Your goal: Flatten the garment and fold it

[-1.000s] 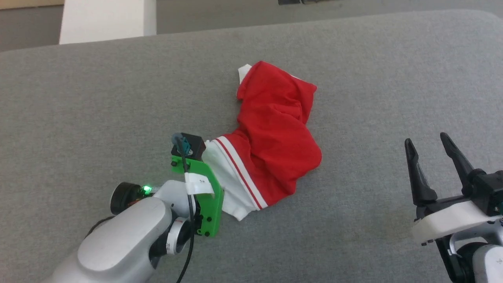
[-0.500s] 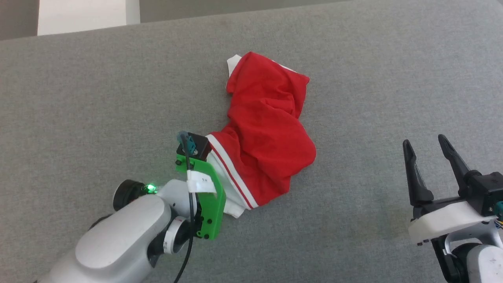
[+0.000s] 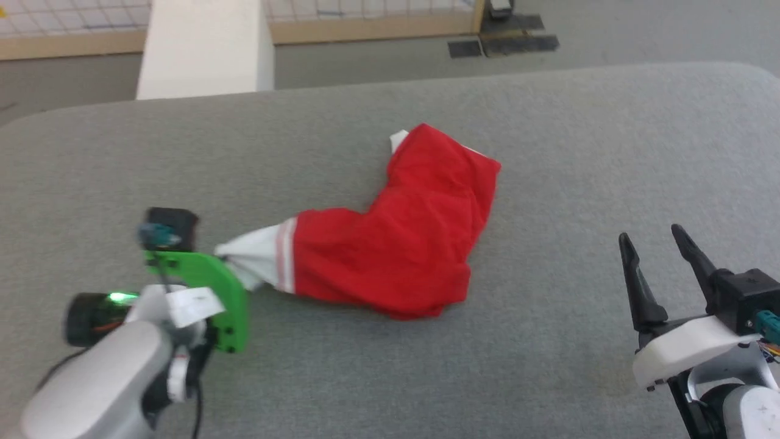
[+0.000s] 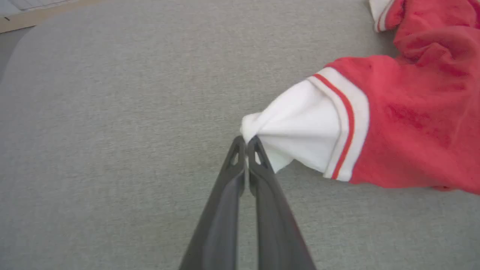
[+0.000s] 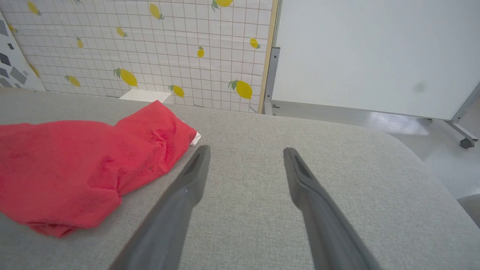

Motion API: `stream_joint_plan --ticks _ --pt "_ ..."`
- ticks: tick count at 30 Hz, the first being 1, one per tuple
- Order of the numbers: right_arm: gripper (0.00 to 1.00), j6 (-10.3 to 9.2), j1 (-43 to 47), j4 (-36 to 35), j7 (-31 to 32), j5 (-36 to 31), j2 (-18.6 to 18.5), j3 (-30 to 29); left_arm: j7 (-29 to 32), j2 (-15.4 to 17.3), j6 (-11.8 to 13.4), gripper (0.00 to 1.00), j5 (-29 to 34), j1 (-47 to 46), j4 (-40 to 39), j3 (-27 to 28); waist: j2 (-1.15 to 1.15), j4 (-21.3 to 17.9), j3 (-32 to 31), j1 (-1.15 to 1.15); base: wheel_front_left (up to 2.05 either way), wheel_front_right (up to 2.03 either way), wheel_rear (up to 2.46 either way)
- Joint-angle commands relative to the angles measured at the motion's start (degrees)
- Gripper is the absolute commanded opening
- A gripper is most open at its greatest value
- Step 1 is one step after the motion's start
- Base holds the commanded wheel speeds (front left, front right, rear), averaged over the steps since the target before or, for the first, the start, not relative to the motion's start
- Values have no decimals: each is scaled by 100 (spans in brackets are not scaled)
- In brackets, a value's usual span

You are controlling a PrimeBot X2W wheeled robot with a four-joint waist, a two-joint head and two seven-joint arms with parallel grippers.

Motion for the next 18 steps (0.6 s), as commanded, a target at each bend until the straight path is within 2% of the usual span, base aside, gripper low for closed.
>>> stream_joint_plan --ticks 1,2,3,8,9,10,11,18 --pt "100 -8 103 -1 51 33 3 27 -206 135 107 0 109 144 14 125 0 267 -253 0 0 0 0" --pt "100 -8 128 -5 73 32 4 36 -334 179 158 0 114 201 21 206 0 296 -275 0 0 0 0" --pt "100 -8 205 -24 137 26 9 64 -679 324 339 0 119 455 84 411 0 372 -332 0 0 0 0" --pt "100 -8 249 -58 211 19 11 82 -824 384 617 0 50 915 263 462 0 423 -361 0 0 0 0" --pt "100 -8 245 -60 223 17 11 87 -873 365 660 13 66 988 317 444 0 424 -362 0 0 0 0" --pt "100 -8 241 -59 231 17 11 92 -917 348 687 78 91 1033 366 425 0 424 -363 0 0 0 0" --pt "100 -8 236 -55 239 16 9 104 -947 310 688 100 99 1078 412 393 0 420 -367 0 0 0 0" --pt "100 -8 255 5 261 30 4 133 -1485 119 641 100 281 1071 480 410 0 408 -509 0 0 0 0"
